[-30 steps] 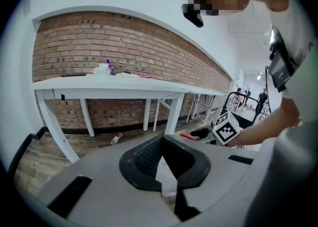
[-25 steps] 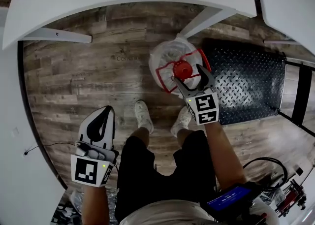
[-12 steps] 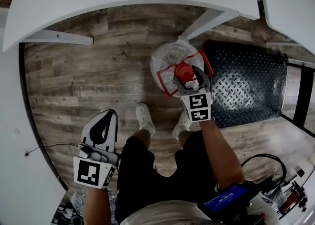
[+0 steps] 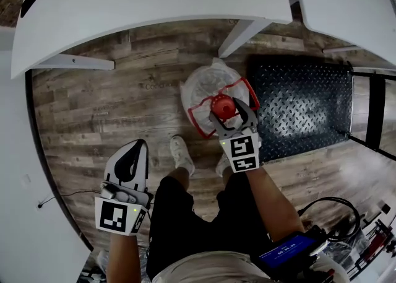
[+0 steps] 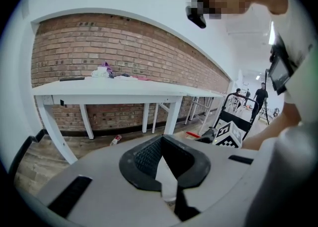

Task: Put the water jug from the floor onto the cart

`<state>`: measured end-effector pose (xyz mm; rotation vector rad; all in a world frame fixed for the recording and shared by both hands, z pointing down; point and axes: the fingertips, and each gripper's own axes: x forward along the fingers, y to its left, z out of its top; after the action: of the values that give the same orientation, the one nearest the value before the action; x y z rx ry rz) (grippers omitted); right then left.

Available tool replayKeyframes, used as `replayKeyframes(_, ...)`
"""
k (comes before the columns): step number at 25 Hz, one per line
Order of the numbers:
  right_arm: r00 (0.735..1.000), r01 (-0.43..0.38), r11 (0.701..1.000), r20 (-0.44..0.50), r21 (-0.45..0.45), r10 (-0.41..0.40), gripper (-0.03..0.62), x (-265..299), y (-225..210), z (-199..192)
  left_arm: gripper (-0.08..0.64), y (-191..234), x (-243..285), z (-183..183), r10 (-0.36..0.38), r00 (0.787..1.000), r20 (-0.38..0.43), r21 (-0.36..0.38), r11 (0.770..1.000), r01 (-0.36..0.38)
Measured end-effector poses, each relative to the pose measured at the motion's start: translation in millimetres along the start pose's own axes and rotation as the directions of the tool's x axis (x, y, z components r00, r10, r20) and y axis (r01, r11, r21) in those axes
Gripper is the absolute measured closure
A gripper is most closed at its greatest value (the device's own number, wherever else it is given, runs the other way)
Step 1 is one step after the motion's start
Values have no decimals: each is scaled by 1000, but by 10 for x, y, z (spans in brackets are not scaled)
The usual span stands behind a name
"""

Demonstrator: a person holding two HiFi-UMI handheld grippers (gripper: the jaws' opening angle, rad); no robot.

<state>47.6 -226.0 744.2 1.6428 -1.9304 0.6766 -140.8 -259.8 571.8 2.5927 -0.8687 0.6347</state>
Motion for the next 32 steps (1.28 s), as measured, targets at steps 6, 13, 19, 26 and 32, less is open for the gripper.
replayKeyframes(6,999,5,998,45,57,-7,284,-750,-45,507,558,-257,102,282,-40,999,5,51,998,40)
replayKeyframes(13,991,105,986,74,126,-115,284,-1624,-406,865,560,-660,328,641,-138,990,9,91,986,137)
replayKeyframes(19,967,227,953,73,199,-246,284,-2286,-992,835,558,-1176,608,906,-241,971,-4,146,960,238)
replayKeyframes(26,910,387,880,43,275,-413,284,-3025,-1709,507,560,-1952,1013,1161,-365,931,-28,222,905,361)
replayKeyframes(32,848,499,792,-10,351,-530,284,-3628,-2244,-1,558,-2662,1227,1223,-459,885,-77,279,842,461)
